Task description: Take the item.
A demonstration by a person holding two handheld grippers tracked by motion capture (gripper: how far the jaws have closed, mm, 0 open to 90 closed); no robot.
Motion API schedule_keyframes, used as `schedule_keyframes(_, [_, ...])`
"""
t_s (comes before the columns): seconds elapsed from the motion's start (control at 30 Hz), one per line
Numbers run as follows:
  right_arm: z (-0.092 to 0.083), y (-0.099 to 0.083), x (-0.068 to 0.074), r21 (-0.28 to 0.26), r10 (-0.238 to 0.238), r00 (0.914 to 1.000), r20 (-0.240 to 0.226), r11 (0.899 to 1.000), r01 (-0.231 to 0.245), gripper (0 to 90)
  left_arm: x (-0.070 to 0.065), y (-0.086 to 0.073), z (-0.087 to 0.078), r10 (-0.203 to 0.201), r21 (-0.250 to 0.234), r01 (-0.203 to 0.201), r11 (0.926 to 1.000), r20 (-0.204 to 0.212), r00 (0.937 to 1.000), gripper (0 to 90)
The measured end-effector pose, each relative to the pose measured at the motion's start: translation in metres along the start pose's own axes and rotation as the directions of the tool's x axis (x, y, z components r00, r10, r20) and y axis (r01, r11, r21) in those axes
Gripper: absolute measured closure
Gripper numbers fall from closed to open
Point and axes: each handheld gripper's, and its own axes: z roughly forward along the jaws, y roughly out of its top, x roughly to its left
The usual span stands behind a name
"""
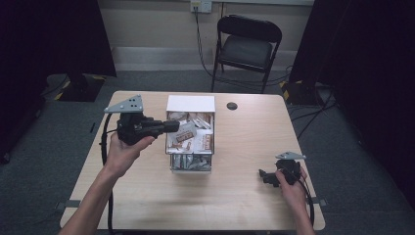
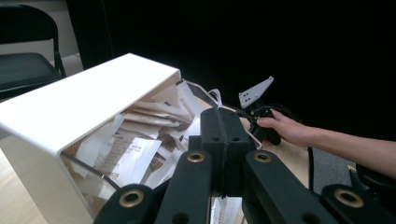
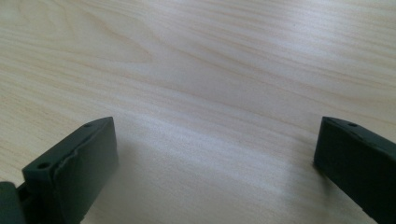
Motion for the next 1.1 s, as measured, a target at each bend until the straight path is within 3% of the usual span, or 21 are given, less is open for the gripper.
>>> schedule_keyframes(0.1, [0.000, 0.000, 0.000, 0.000, -0.001, 1.0000, 0.000, 1.000, 0.001, 0.0, -0.001, 0.000, -0.004, 0.009, 0.014, -0.008, 0.9999, -0.025, 0.9996, 90.0])
schedule_keyframes(0.3, [0.000, 0.000, 0.000, 0.000, -0.001, 1.0000, 0.000, 1.000, 0.001, 0.0, 0.001, -0.002, -0.018, -0.001, -0.029, 0.001, 0.9996, -0.024, 0.9997, 90.0])
schedule_keyframes(0.73, [0.000, 0.000, 0.000, 0.000, -0.001, 1.0000, 0.000, 1.000, 0.001, 0.0, -0.001, 0.003, -0.039, 0.001, -0.064, -0.003, 0.9979, -0.038, 0.9993, 90.0])
schedule_keyframes(0.87, [0.000, 0.000, 0.000, 0.000, -0.001, 1.0000, 0.000, 1.000, 0.001, 0.0, 0.001, 0.003, -0.043, 0.004, -0.042, -0.006, 0.9991, -0.054, 0.9986, 90.0])
schedule_keyframes(1.1, [0.000, 0.000, 0.000, 0.001, -0.001, 1.0000, -0.001, 1.000, 0.001, 0.0, 0.005, 0.003, -0.056, 0.004, -0.050, -0.008, 0.9987, -0.078, 0.9969, 90.0])
